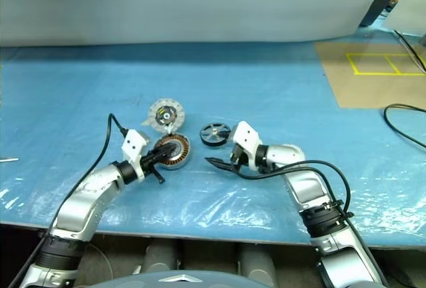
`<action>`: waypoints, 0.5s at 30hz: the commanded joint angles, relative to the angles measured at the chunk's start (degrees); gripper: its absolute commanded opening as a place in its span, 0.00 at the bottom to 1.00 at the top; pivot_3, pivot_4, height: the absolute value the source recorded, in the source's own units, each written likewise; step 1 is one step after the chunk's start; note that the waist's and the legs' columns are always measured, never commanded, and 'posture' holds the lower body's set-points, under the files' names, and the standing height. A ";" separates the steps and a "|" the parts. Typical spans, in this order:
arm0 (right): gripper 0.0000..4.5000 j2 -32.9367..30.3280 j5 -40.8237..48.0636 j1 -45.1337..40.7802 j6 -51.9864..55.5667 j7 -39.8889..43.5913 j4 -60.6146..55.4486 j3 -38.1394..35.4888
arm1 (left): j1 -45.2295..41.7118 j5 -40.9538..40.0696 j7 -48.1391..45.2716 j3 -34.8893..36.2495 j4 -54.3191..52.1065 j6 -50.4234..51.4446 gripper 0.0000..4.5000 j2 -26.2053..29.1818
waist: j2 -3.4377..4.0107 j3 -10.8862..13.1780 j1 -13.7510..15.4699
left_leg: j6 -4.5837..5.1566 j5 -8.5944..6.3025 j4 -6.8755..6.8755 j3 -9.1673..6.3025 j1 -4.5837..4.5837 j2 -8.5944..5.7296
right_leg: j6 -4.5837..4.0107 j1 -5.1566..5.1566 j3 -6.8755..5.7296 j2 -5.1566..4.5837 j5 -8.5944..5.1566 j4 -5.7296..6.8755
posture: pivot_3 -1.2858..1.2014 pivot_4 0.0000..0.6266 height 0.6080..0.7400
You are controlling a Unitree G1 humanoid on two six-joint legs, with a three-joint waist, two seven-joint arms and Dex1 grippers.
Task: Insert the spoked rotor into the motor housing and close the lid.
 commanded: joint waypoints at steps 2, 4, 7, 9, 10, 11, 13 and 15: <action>0.93 0.27 1.07 -0.42 -0.19 -0.33 -2.23 -0.98 | 1.82 1.40 -2.35 -0.95 -0.33 -0.62 0.00 2.91 | 0.01 0.00 -0.14 | 0.00 0.00 0.00 0.00 0.01 0.00 | 0.00 0.00 0.01 0.00 0.00 0.00 | 0.52 0.24 1.00; 0.93 0.34 1.17 -0.67 0.28 -0.48 -2.22 -1.04 | 2.07 0.86 -2.52 0.27 -0.10 -1.59 0.00 3.35 | 0.01 -0.01 -0.21 | 0.00 0.00 -0.01 0.00 0.04 0.00 | 0.00 0.00 0.01 0.00 0.00 0.00 | 0.52 0.24 1.00; 0.93 0.69 1.81 -1.60 1.20 -0.86 -2.42 -1.53 | 2.00 -2.04 -2.56 3.80 -0.03 -3.76 0.00 2.41 | 0.02 -0.01 -0.24 | 0.00 0.00 -0.02 0.00 0.04 0.01 | 0.00 0.00 0.01 0.01 0.00 0.00 | 0.52 0.24 1.00; 0.93 1.08 2.72 -2.49 2.44 -1.09 -2.93 -2.19 | 2.14 -2.66 -3.69 5.10 -0.48 -6.98 0.00 2.61 | 0.02 0.00 -0.22 | 0.00 0.00 -0.02 0.00 0.00 0.01 | 0.00 -0.03 0.01 0.01 0.00 0.00 | 0.52 0.24 1.00; 0.93 1.16 3.19 -2.89 3.20 -1.14 -3.35 -2.45 | 2.28 -2.97 -4.29 5.54 -1.02 -8.35 0.00 2.72 | 0.02 0.00 -0.15 | 0.00 0.00 -0.02 0.00 -0.02 0.01 | 0.00 -0.05 0.00 0.01 0.00 0.00 | 0.52 0.24 1.00; 0.93 1.23 3.66 -3.54 4.20 -1.18 -3.77 -2.65 | 2.34 -3.67 -4.60 6.12 -1.73 -9.00 0.00 2.64 | 0.02 0.00 -0.07 | 0.00 0.00 -0.02 0.00 -0.04 0.01 | 0.00 -0.06 0.00 0.01 0.00 0.00 | 0.52 0.24 1.00; 0.93 1.41 4.67 -5.66 6.96 -1.11 -3.92 -2.91 | 2.31 -4.97 -5.02 7.10 -2.61 -9.59 0.00 2.40 | 0.01 0.00 -0.05 | 0.00 0.00 -0.01 0.00 -0.04 0.00 | 0.00 -0.06 0.00 0.01 0.00 0.00 | 0.52 0.24 1.00; 0.93 1.21 5.06 -9.37 11.10 -1.07 -2.83 -2.95 | 2.80 -5.04 -5.36 7.17 -3.15 -10.34 0.00 2.59 | 0.02 0.00 -0.09 | -0.01 0.00 0.00 0.00 -0.04 0.00 | 0.00 -0.05 0.01 0.00 0.00 0.00 | 0.52 0.24 1.00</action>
